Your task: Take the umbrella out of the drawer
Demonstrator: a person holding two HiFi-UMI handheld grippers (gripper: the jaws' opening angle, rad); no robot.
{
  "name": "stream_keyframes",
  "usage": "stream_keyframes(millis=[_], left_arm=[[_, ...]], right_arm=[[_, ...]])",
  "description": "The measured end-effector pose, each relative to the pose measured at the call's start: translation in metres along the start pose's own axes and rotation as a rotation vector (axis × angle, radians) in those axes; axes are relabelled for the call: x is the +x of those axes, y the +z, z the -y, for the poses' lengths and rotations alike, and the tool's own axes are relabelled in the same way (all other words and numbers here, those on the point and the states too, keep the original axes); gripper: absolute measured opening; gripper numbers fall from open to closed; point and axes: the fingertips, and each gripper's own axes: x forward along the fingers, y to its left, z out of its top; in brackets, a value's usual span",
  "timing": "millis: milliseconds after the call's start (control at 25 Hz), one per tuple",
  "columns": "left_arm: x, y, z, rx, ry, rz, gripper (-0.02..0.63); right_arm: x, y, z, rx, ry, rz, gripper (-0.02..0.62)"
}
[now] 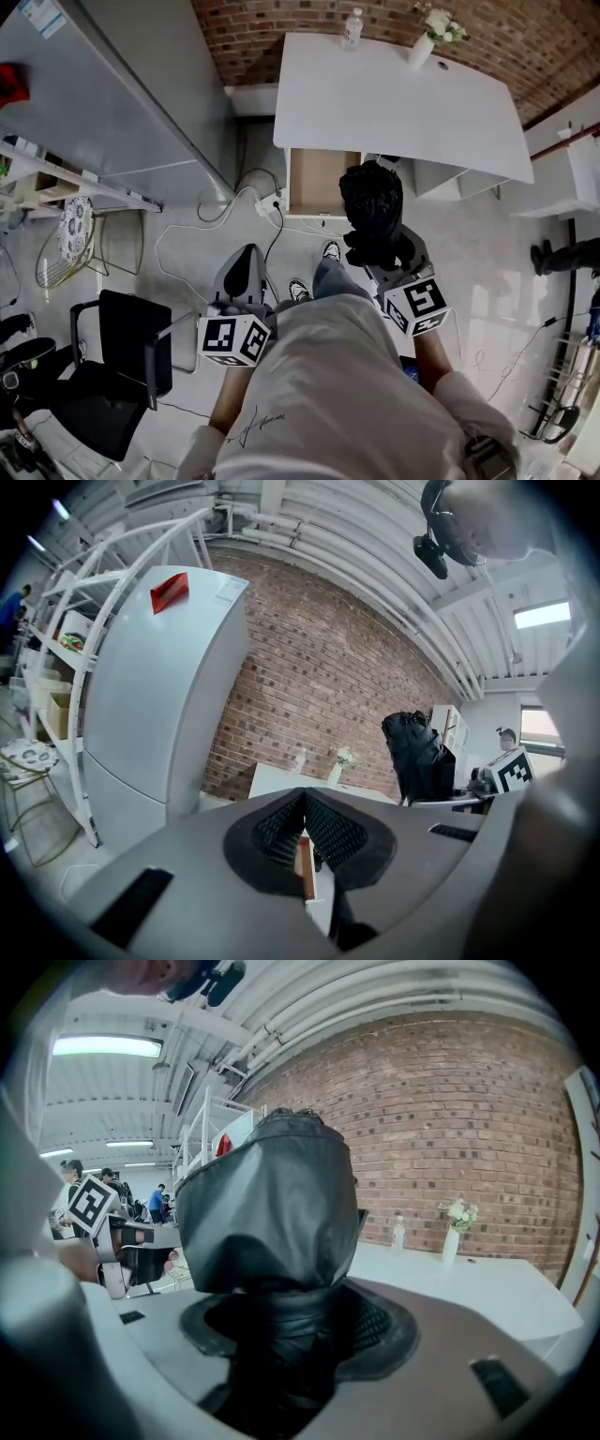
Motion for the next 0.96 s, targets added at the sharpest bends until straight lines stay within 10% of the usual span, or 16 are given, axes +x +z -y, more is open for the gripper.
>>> stream_keyframes(millis=[960], left_arm=[[0.0015, 0.0046, 0.0036, 0.001, -0.016, 0.013, 0.017]], right_arm=[[-0.0017, 0.0030, -0.0006, 0.011, 0.009, -0.016, 0.259]])
